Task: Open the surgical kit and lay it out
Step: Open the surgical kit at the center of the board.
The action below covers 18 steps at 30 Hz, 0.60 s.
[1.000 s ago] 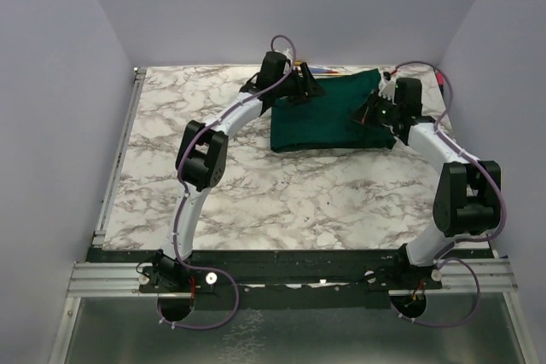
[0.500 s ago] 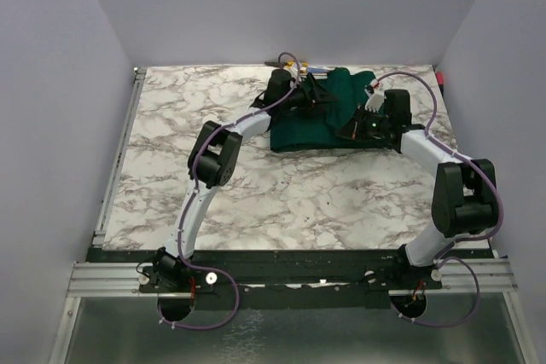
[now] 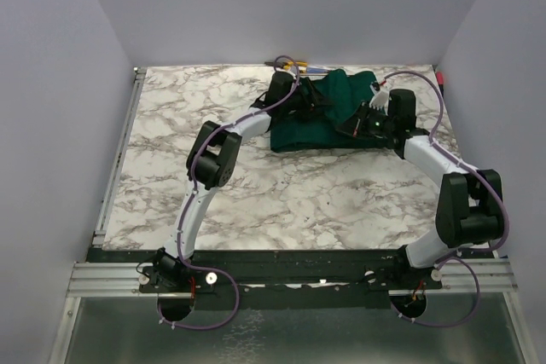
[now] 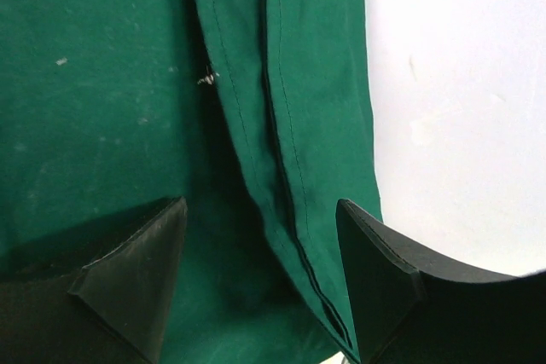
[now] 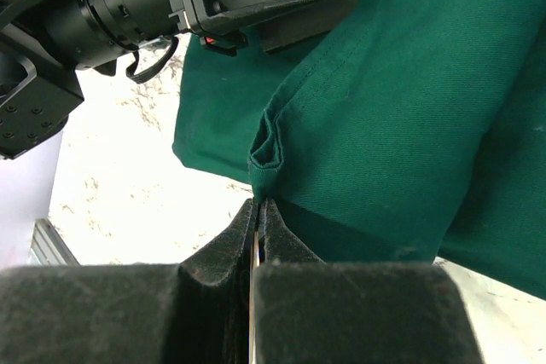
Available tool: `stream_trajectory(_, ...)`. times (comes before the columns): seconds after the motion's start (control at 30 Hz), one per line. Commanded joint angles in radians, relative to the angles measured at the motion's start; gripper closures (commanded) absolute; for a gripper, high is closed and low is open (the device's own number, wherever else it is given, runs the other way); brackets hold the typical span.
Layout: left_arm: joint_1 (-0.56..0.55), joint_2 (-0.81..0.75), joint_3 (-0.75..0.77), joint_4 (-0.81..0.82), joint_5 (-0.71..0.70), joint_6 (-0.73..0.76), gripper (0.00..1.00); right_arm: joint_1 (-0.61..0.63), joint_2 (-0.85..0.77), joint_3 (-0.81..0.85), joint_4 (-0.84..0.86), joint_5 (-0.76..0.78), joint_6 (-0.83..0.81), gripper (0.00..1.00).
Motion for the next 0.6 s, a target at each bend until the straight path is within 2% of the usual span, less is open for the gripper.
stream_trajectory(0.0,-0.003,-0.063,0.012,-0.082,-0.088,0.055,0.28,0.003,-0.035,-0.017,0.059,-0.01,0.042,0.99)
stream_trajectory(0.2,-0.018,0.016,0.116,-0.044,0.029,-0.083,0.28,0.003,-0.009,0.0,0.078,-0.16,0.03,0.99)
stream_trajectory(0.4,-0.026,0.03,0.122,-0.044,0.044,-0.113,0.29,0.003,0.004,0.008,0.115,-0.26,0.048,0.99)
stream_trajectory(0.5,-0.026,0.03,0.125,-0.042,0.047,-0.116,0.33,0.003,0.007,0.016,0.085,-0.249,0.018,1.0)
stream_trajectory(0.57,-0.024,0.027,0.127,-0.042,0.038,-0.112,0.42,0.003,0.007,0.015,0.068,-0.227,0.006,0.99)
